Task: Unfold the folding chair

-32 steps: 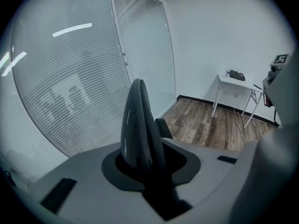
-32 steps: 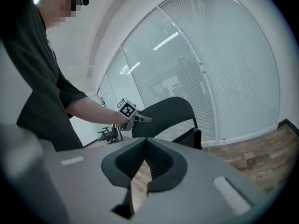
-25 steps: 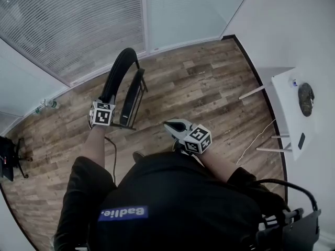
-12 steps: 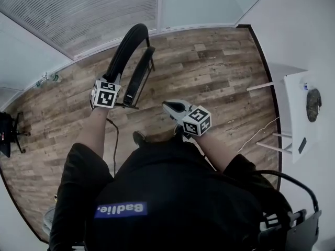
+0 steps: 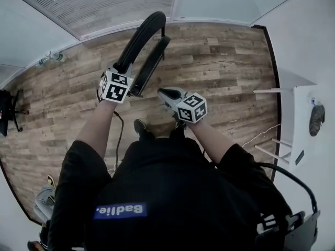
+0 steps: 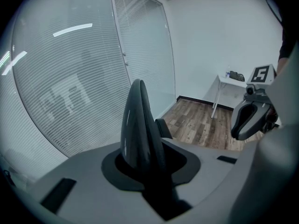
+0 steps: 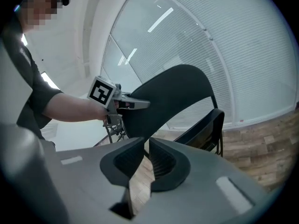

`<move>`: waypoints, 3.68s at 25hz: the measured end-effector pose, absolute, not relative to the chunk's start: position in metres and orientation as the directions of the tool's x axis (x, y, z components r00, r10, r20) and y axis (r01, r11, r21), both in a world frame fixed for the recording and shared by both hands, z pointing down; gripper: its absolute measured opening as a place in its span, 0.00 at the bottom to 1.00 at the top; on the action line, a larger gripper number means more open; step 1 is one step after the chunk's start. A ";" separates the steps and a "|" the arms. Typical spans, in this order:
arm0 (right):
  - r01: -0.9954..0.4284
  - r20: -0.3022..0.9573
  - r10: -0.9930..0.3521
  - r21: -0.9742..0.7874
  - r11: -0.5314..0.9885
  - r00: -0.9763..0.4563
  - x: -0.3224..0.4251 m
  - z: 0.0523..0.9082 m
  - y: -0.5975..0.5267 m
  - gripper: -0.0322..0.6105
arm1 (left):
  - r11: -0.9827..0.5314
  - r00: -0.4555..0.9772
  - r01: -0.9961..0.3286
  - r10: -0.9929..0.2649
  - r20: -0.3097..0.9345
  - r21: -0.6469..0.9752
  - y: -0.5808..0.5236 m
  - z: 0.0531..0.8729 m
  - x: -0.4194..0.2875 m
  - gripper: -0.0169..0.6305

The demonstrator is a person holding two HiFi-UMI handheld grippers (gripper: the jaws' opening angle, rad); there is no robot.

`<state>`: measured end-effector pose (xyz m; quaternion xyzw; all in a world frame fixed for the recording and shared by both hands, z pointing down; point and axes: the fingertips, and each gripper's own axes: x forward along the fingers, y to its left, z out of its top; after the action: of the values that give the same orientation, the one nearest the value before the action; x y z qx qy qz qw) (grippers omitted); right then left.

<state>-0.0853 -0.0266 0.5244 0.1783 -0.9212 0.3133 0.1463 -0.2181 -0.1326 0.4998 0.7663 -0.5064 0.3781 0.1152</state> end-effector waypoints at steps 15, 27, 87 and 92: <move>-0.574 0.520 -0.252 -0.678 0.460 -0.816 -0.135 0.639 -0.090 0.27 | -0.455 0.205 -0.868 -0.695 0.690 -0.200 -0.137 0.505 -0.234 0.16; -0.573 0.515 -0.345 -0.814 0.089 -0.785 -0.169 0.711 -0.144 0.41 | -0.458 0.211 -0.866 -0.699 0.683 -0.202 -0.139 0.509 -0.236 0.16; -0.439 0.457 -0.426 -0.886 -0.147 -0.781 0.109 0.973 -0.064 0.45 | -0.479 0.393 -0.876 -0.643 0.658 0.055 -0.126 0.629 -0.163 0.17; -0.411 0.431 -0.436 -0.900 -0.144 -0.790 0.114 0.996 -0.060 0.45 | -0.467 0.399 -0.881 -0.649 0.648 0.074 -0.134 0.647 -0.182 0.17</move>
<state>0.1141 -0.0600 0.9958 0.3237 -0.6542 0.6835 -0.0089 -0.1818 -0.1342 0.6467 0.8099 -0.4724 0.2785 0.2083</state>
